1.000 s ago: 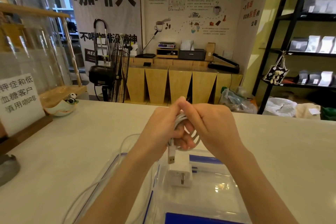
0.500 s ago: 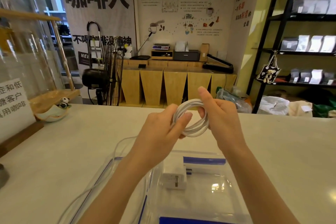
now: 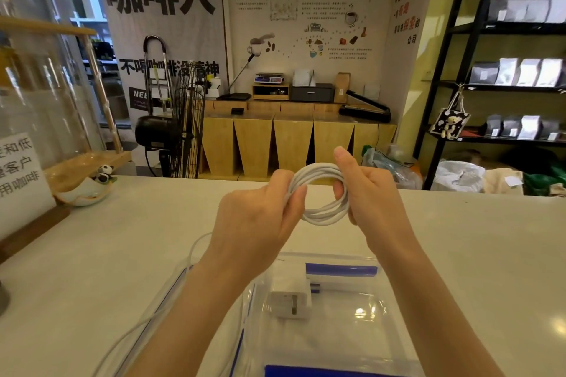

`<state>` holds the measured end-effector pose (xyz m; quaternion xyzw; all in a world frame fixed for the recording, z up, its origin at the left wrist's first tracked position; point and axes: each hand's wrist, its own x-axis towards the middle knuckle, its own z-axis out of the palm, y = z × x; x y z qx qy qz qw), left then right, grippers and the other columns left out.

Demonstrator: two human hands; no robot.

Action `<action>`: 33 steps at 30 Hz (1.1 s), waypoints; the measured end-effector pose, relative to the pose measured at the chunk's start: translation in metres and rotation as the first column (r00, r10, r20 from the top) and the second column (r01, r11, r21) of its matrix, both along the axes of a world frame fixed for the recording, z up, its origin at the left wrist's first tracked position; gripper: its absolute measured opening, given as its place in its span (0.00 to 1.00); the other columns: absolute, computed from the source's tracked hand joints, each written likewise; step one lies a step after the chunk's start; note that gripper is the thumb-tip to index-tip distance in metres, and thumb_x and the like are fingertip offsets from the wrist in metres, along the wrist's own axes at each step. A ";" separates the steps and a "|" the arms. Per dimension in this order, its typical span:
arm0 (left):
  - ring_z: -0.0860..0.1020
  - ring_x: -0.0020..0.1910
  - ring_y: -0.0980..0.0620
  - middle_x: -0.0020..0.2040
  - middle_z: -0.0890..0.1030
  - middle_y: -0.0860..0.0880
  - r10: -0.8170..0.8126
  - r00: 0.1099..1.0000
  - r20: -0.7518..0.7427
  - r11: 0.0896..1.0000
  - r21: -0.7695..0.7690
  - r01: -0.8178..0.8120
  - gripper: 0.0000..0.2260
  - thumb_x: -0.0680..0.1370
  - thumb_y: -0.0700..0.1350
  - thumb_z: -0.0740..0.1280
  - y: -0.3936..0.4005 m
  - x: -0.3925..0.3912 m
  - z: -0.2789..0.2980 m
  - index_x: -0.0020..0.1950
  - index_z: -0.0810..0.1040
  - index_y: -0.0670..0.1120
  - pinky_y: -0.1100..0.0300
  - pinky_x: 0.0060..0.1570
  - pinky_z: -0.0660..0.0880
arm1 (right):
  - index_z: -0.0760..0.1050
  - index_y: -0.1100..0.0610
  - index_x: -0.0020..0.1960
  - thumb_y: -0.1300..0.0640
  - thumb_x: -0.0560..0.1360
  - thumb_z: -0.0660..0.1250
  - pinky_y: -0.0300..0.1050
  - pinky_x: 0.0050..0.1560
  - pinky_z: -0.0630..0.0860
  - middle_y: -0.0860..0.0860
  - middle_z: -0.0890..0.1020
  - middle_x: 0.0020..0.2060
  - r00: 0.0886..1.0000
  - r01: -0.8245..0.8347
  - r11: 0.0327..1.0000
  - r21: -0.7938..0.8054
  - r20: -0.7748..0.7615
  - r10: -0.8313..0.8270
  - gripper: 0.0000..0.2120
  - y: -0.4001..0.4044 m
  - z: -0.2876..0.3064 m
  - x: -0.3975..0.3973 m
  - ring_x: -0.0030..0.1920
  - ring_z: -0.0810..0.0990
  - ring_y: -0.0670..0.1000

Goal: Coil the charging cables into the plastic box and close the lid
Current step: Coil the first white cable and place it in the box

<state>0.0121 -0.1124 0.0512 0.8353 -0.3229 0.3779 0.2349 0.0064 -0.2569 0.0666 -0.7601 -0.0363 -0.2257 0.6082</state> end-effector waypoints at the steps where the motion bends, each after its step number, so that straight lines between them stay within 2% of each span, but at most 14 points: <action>1: 0.68 0.17 0.55 0.24 0.73 0.51 0.014 1.000 0.020 1.000 -0.022 -0.014 0.19 0.79 0.53 0.49 -0.001 0.001 -0.002 0.46 0.75 0.43 0.65 0.17 0.67 | 0.68 0.53 0.22 0.44 0.75 0.56 0.28 0.22 0.64 0.45 0.67 0.14 1.000 -0.008 1.000 -0.009 -0.009 0.008 0.25 0.000 0.002 -0.001 0.18 0.65 0.41; 4: 0.70 0.20 0.55 0.26 0.74 0.51 -0.001 1.000 0.010 0.998 -0.066 0.002 0.20 0.79 0.55 0.49 -0.005 0.003 -0.006 0.46 0.75 0.43 0.63 0.18 0.69 | 0.68 0.52 0.22 0.43 0.75 0.57 0.29 0.21 0.64 0.45 0.68 0.15 0.993 -0.060 0.997 0.045 -0.096 0.064 0.26 -0.003 0.006 -0.003 0.18 0.65 0.41; 6: 0.73 0.25 0.54 0.29 0.75 0.51 -0.122 0.978 -0.167 0.977 -0.194 0.089 0.18 0.78 0.56 0.50 -0.009 0.002 -0.005 0.46 0.74 0.47 0.61 0.24 0.73 | 0.69 0.53 0.22 0.43 0.75 0.57 0.32 0.21 0.64 0.46 0.68 0.17 0.979 -0.103 0.987 0.122 -0.165 0.122 0.25 -0.006 0.008 -0.003 0.20 0.66 0.43; 9: 0.76 0.33 0.57 0.34 0.78 0.54 -0.349 0.845 -0.405 0.896 -0.407 0.175 0.11 0.72 0.56 0.52 -0.011 0.002 -0.004 0.42 0.71 0.54 0.67 0.29 0.74 | 0.70 0.53 0.23 0.43 0.75 0.57 0.33 0.23 0.66 0.46 0.69 0.18 0.967 -0.162 0.974 0.161 -0.170 0.189 0.25 -0.007 0.008 -0.003 0.21 0.66 0.44; 11: 0.79 0.37 0.57 0.36 0.79 0.57 -0.357 0.826 -0.437 0.895 -0.413 0.168 0.09 0.72 0.56 0.51 -0.011 0.004 -0.004 0.42 0.69 0.56 0.66 0.31 0.77 | 0.72 0.53 0.25 0.44 0.75 0.57 0.32 0.25 0.67 0.46 0.70 0.19 0.983 -0.157 0.987 0.041 -0.093 0.160 0.23 -0.006 0.006 -0.003 0.22 0.68 0.43; 14: 0.79 0.37 0.60 0.36 0.78 0.56 -0.289 0.824 -0.487 0.927 -0.359 0.113 0.06 0.76 0.52 0.53 -0.009 0.007 -0.007 0.41 0.67 0.57 0.68 0.32 0.78 | 0.73 0.53 0.37 0.46 0.76 0.57 0.34 0.30 0.66 0.45 0.72 0.25 0.990 0.112 0.926 -0.362 0.116 -0.075 0.15 -0.008 0.001 0.002 0.27 0.70 0.43; 17: 0.80 0.31 0.58 0.34 0.78 0.52 -0.216 0.808 -0.549 0.951 -0.304 0.047 0.07 0.78 0.48 0.54 -0.012 0.007 -0.009 0.40 0.66 0.57 0.68 0.31 0.78 | 0.73 0.57 0.36 0.51 0.77 0.57 0.31 0.29 0.65 0.45 0.70 0.24 0.969 0.221 0.867 -0.447 0.201 -0.144 0.15 -0.010 0.003 0.000 0.26 0.69 0.43; 18: 0.80 0.29 0.57 0.33 0.78 0.52 -0.197 0.796 -0.572 0.952 -0.305 0.017 0.07 0.78 0.48 0.55 -0.013 0.007 -0.009 0.40 0.66 0.56 0.67 0.31 0.78 | 0.73 0.58 0.33 0.55 0.77 0.57 0.31 0.29 0.65 0.45 0.70 0.23 0.979 0.166 0.901 -0.401 0.178 -0.102 0.16 -0.010 0.005 -0.001 0.26 0.69 0.42; 20: 0.80 0.28 0.55 0.32 0.78 0.50 -0.179 0.773 -0.608 0.948 -0.316 -0.029 0.06 0.79 0.47 0.54 -0.014 0.007 -0.009 0.42 0.67 0.52 0.65 0.31 0.79 | 0.72 0.58 0.30 0.62 0.76 0.57 0.33 0.28 0.64 0.45 0.69 0.21 0.992 -0.119 0.972 -0.201 0.021 0.125 0.16 -0.009 0.015 -0.006 0.25 0.68 0.43; 22: 0.80 0.28 0.52 0.32 0.79 0.47 -0.193 0.737 -0.647 0.945 -0.326 -0.039 0.06 0.79 0.46 0.54 -0.015 0.006 -0.009 0.46 0.69 0.48 0.61 0.31 0.80 | 0.75 0.56 0.33 0.62 0.76 0.57 0.33 0.28 0.68 0.46 0.72 0.24 0.895 -0.437 0.898 -0.059 -0.122 0.428 0.14 -0.007 0.023 -0.016 0.26 0.70 0.44; 24: 0.80 0.26 0.52 0.31 0.79 0.47 -0.222 0.675 -0.704 0.943 -0.332 -0.036 0.07 0.79 0.45 0.55 -0.015 0.006 -0.008 0.45 0.71 0.48 0.60 0.29 0.79 | 0.78 0.54 0.41 0.60 0.76 0.59 0.34 0.37 0.75 0.46 0.78 0.31 0.825 -0.565 0.803 -0.191 -0.145 0.546 0.11 -0.004 0.022 -0.020 0.34 0.76 0.44; 26: 0.78 0.22 0.55 0.29 0.78 0.48 -0.234 0.630 -0.740 0.946 -0.322 -0.028 0.09 0.78 0.43 0.57 -0.015 0.005 -0.006 0.40 0.69 0.52 0.63 0.25 0.77 | 0.79 0.53 0.46 0.59 0.75 0.61 0.35 0.45 0.74 0.46 0.80 0.38 0.874 -0.471 0.802 -0.367 -0.075 0.480 0.08 -0.002 0.016 -0.018 0.42 0.77 0.43; 30: 0.76 0.20 0.56 0.27 0.78 0.48 -0.287 0.634 -0.718 0.935 -0.353 0.022 0.09 0.79 0.44 0.54 -0.011 0.003 -0.001 0.40 0.70 0.49 0.65 0.22 0.74 | 0.80 0.50 0.49 0.57 0.74 0.63 0.27 0.43 0.66 0.38 0.77 0.38 0.955 -0.154 0.851 -0.501 0.145 0.259 0.08 0.003 0.008 -0.009 0.44 0.72 0.41; 33: 0.75 0.19 0.55 0.24 0.77 0.49 -0.316 0.673 -0.669 0.911 -0.413 0.018 0.10 0.79 0.45 0.55 -0.001 0.004 0.005 0.41 0.72 0.45 0.65 0.20 0.73 | 0.81 0.53 0.49 0.54 0.73 0.63 0.38 0.44 0.70 0.42 0.80 0.39 0.924 0.076 0.829 -0.554 0.352 0.150 0.09 -0.001 0.001 -0.003 0.44 0.75 0.47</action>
